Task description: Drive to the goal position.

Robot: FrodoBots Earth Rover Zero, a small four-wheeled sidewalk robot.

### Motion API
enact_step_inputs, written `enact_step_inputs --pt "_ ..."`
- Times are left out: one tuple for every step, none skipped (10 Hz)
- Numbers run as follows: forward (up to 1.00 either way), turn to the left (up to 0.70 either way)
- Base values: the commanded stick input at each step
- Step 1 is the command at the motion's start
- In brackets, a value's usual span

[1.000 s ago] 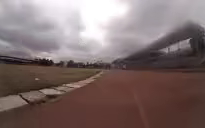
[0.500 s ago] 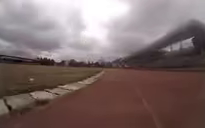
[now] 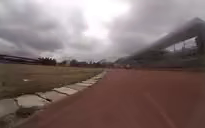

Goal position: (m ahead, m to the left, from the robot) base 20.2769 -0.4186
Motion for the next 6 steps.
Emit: enact_step_inputs --pt "1.0 0.0" --pt "1.0 0.0" --pt "1.0 0.0" --pt "1.0 0.0" --pt "1.0 -0.27" --pt "1.0 -0.27"
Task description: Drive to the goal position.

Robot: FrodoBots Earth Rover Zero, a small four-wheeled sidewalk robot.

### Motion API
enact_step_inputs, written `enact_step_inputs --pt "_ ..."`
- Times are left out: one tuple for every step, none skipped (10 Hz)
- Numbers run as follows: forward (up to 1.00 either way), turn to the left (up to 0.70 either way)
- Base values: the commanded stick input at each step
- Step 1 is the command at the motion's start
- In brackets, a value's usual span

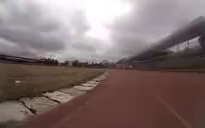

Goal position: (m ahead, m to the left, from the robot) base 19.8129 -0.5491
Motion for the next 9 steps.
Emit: enact_step_inputs --pt "1.0 -0.19" --pt "1.0 -0.03" --pt "1.0 0.0" --pt "1.0 0.0" --pt "1.0 0.0" --pt "1.0 0.0" --pt "1.0 0.0" --pt "1.0 0.0" --pt "1.0 0.0"
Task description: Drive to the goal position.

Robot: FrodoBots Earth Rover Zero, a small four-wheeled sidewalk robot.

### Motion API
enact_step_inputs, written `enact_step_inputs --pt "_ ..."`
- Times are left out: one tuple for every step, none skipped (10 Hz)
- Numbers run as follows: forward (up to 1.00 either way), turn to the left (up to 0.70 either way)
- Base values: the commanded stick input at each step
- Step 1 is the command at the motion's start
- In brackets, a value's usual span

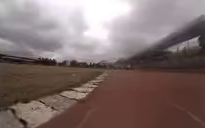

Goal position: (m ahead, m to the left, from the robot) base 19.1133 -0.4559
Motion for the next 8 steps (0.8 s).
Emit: enact_step_inputs --pt "1.0 -0.27" --pt "1.0 -0.27" --pt "1.0 0.0" --pt "1.0 0.0" --pt "1.0 0.0" --pt "1.0 0.0" --pt "1.0 0.0" --pt "1.0 0.0"
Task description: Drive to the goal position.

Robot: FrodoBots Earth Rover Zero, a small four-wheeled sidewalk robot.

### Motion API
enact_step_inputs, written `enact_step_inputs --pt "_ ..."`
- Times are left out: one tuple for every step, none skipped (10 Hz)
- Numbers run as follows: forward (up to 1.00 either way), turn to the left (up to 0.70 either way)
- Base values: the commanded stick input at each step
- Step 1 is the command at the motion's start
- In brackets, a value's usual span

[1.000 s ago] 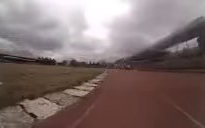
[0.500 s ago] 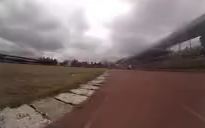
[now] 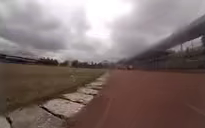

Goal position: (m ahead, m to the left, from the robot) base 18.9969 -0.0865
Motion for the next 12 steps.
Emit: enact_step_inputs --pt "1.0 0.0" --pt "1.0 0.0" --pt "1.0 0.0" --pt "1.0 0.0" --pt "1.0 0.0" --pt "1.0 0.0" --pt "1.0 0.0" --pt "1.0 0.0" --pt "1.0 0.0" --pt "1.0 0.0" --pt "1.0 0.0" --pt "1.0 0.0"
